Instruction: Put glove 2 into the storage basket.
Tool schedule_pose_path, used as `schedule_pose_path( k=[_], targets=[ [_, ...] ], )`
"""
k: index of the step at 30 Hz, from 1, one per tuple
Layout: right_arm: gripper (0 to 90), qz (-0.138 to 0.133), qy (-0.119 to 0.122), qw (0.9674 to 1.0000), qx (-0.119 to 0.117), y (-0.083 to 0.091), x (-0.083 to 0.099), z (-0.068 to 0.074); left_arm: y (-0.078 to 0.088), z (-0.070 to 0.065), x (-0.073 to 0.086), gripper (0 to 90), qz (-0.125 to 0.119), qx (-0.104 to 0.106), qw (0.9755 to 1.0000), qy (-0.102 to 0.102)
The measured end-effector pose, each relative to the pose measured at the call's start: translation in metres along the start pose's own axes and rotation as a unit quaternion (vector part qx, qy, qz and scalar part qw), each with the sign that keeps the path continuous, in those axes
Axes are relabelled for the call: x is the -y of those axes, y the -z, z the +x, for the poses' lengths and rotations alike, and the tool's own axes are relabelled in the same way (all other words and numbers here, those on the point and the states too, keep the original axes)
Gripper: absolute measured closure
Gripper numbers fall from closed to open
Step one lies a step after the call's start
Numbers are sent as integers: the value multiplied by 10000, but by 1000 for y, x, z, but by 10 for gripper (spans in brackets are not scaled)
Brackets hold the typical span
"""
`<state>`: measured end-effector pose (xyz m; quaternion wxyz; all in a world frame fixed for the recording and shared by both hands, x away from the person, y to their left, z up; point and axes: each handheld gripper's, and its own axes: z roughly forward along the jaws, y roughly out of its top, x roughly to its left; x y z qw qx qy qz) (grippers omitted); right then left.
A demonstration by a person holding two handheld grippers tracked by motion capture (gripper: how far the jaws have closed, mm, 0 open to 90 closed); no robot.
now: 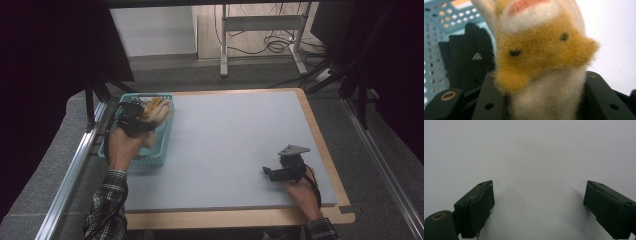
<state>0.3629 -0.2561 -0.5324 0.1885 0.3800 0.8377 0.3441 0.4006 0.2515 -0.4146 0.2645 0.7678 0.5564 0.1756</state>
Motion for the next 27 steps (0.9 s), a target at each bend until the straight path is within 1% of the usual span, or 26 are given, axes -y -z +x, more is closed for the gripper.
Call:
schedule_pose_path(
  k=[2, 6, 9, 13, 19, 27],
  targets=[
    [93, 0, -1, 10000, -1, 0, 0, 0, -4, 6, 3, 574, 46, -18, 10000, 75],
    [93, 1, -1, 10000, -1, 0, 0, 0, -18, 17, 9, 573, 203, -79, 9995, 227],
    [93, 2, -2, 10000, -1, 0, 0, 0, -29, 21, 10, 571, 288, -106, 9992, 270],
    [94, -1, -2, 10000, 0, 0, 0, 0, -43, 25, 7, 569, 385, -133, 9987, 317],
    [93, -2, -3, 10000, -1, 0, 0, 0, -57, 27, 0, 567, 481, -195, 9980, 348],
    [94, -2, -1, 10000, -1, 0, 0, 0, -70, 26, -8, 562, 625, -257, 9972, 320]
  ],
)
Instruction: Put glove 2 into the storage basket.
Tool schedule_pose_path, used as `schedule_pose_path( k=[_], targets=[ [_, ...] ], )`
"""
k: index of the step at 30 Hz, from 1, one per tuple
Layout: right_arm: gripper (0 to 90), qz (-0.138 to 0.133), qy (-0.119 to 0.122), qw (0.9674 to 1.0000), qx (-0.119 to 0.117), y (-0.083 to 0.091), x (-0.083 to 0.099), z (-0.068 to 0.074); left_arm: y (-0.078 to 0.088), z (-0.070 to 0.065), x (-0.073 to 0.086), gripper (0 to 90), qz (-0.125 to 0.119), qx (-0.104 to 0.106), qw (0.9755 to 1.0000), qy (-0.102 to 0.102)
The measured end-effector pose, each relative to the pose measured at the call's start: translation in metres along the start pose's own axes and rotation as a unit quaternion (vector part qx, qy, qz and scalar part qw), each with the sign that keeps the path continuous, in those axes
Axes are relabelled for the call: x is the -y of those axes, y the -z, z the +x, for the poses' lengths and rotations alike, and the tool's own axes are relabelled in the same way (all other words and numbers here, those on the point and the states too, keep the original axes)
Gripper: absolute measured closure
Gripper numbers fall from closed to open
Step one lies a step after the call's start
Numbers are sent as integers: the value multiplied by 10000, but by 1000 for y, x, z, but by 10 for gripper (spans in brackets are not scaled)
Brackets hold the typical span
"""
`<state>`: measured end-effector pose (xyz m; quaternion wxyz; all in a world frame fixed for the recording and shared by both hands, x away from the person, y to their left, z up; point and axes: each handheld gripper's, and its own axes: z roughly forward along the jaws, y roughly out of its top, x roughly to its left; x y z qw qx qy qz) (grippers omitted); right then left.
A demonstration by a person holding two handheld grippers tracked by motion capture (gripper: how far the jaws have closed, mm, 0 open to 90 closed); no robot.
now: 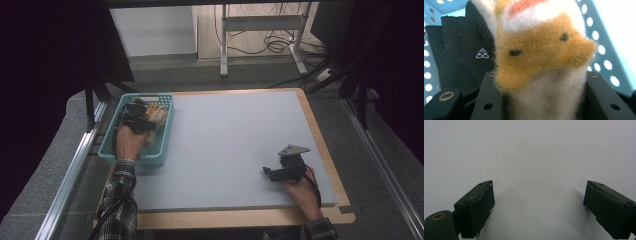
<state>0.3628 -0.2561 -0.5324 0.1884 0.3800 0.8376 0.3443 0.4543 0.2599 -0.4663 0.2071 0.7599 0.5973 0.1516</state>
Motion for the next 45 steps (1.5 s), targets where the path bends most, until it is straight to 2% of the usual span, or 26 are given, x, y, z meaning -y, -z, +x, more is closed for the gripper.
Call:
schedule_pose_path(
  k=[13, 20, 24, 26, 29, 32, 35, 37, 40, 42, 43, 45],
  targets=[
    [94, 0, -2, 10000, -1, 0, 0, 0, -30, -4, -11, 549, 396, 19, 9992, -44],
    [94, 0, -3, 10000, -1, 0, 0, 0, -45, -7, -16, 521, 590, 257, 9979, -69],
    [94, 0, -2, 10000, -2, 0, 0, 0, -51, -5, -14, 456, 718, 342, 9968, 45],
    [94, 0, -3, 10000, -2, 0, 0, 0, -54, 2, -11, 348, 794, 463, 9954, 254],
    [93, 0, -4, 10000, -3, 0, 0, 0, -51, 8, -8, 211, 753, 667, 9942, 369],
    [94, 2, -4, 10000, -2, 0, 0, 0, -41, 7, -9, 135, 651, 728, 9947, 321],
    [94, 1, 1, 10000, 1, 0, 0, 0, -26, 6, -12, 109, 484, 675, 9963, 215],
    [94, 1, 0, 10000, 1, 0, 0, 0, -15, 9, -13, 113, 344, 600, 9974, 203],
    [93, 0, 0, 10000, 1, 0, 0, 0, 0, 17, -13, 170, 31, 268, 9994, 233],
    [94, 0, -2, 10000, 0, 0, 0, 0, 7, 23, -9, 304, -190, 9, 9994, 296],
    [94, 0, 0, 10000, 1, 0, 0, 0, 8, 25, -7, 428, -200, -137, 9994, 246],
    [93, 1, 0, 10000, 1, 0, 0, 0, 7, 27, -3, 578, -146, -371, 9990, 217]
  ],
)
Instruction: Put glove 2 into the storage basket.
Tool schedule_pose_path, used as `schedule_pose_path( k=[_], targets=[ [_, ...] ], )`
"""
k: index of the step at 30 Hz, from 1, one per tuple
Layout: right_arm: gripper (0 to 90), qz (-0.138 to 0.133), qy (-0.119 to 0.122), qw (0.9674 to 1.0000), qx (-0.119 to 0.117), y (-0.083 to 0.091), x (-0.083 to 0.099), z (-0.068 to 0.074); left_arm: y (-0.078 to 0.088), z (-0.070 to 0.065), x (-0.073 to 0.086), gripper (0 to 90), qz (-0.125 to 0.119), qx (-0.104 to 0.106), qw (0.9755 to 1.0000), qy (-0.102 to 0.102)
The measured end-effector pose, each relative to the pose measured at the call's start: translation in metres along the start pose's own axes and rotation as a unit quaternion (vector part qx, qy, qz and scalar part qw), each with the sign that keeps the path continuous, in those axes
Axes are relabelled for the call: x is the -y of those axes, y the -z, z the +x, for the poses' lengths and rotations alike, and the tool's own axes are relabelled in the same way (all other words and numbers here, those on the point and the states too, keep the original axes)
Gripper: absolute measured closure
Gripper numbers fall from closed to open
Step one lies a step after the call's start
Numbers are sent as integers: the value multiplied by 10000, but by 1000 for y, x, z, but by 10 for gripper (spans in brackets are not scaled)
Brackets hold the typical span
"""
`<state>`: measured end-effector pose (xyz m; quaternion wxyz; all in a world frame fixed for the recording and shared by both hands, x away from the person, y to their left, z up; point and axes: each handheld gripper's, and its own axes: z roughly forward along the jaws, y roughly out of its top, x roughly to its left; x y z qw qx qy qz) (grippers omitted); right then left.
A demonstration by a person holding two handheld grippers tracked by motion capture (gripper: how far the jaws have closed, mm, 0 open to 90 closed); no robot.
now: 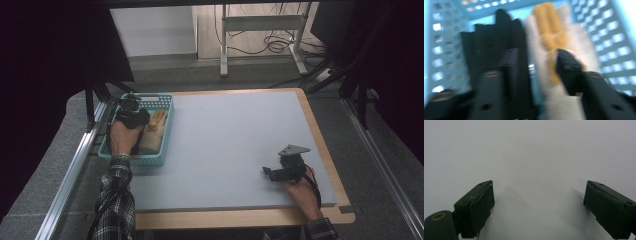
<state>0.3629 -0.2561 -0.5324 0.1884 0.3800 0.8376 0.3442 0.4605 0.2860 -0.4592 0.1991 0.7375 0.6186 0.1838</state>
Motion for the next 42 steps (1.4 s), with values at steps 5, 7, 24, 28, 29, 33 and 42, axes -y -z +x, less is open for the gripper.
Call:
schedule_pose_path(
  k=[5, 7, 24, 28, 29, 33, 42],
  targets=[
    [94, -1, -3, 10000, 0, 0, 0, 0, -18, 0, 8, 800, 439, 21, 9990, -117],
    [93, -1, -3, 10000, 0, 0, 0, 0, -27, -5, 9, 816, 560, 234, 9980, -181],
    [94, -1, -3, 10000, 0, 0, 0, 0, -24, -3, 13, 486, 227, 83, 9996, -108],
    [94, -1, -3, 10000, 1, 0, 0, 0, -17, 7, 16, 366, 44, 120, 9999, 32],
    [94, -2, -2, 10000, 0, 0, 0, 0, -16, 9, 17, 350, -6, 158, 9999, 46],
    [93, -2, -1, 10000, 0, 0, 0, 0, -10, 14, 19, 245, -152, 213, 9996, 136],
    [93, -2, -1, 10000, 2, 0, 0, 0, 3, 16, 24, 102, -437, 402, 9982, 78]
  ],
)
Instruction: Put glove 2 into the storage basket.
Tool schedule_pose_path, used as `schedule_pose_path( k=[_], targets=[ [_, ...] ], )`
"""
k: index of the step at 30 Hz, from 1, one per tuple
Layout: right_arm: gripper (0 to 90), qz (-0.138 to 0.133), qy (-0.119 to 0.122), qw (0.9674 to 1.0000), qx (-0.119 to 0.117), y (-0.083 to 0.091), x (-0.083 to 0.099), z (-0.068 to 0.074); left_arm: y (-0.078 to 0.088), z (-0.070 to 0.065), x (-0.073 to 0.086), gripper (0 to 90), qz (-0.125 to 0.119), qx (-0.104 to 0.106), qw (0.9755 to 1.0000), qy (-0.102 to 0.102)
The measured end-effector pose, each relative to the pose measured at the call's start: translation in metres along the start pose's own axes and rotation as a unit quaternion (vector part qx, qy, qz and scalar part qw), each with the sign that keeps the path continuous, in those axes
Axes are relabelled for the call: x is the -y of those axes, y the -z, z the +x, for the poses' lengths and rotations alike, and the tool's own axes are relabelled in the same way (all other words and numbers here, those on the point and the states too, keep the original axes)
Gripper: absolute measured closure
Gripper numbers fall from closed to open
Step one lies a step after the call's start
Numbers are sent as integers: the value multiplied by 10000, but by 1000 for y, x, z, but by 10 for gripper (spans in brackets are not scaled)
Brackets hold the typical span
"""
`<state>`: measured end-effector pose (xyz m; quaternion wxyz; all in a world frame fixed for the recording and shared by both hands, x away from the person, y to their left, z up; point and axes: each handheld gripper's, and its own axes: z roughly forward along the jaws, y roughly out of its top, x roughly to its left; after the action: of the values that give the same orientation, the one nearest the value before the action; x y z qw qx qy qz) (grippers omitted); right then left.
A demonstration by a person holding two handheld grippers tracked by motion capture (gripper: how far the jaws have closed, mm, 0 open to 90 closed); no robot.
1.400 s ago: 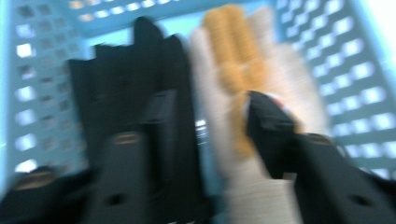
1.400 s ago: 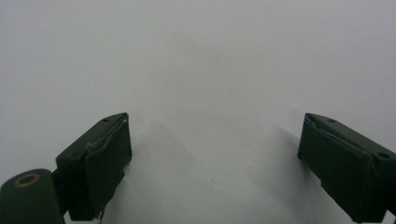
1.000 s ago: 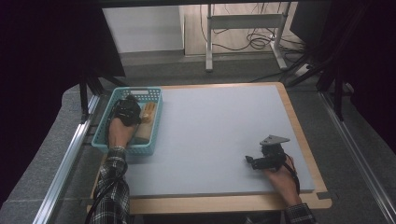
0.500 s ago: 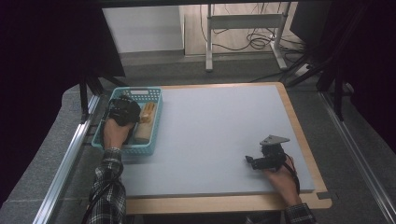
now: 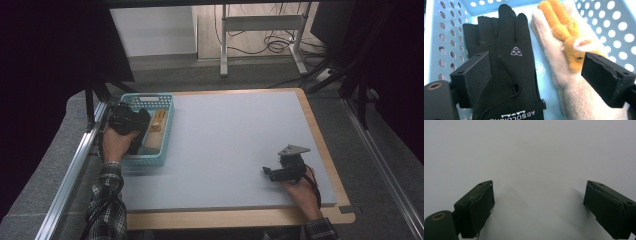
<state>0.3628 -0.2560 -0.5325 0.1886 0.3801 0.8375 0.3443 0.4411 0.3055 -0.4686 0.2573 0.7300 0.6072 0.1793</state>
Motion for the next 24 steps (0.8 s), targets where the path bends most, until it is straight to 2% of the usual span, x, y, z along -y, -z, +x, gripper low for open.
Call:
schedule_pose_path(
  k=[7, 24],
  targets=[
    [94, 0, 0, 10000, 0, 0, 0, 0, 9, -3, 2, 58, -156, 187, 9997, -48],
    [94, 2, 1, 10000, 1, 0, 0, 0, 28, -12, 13, 7, -320, 227, 9986, -356]
  ],
)
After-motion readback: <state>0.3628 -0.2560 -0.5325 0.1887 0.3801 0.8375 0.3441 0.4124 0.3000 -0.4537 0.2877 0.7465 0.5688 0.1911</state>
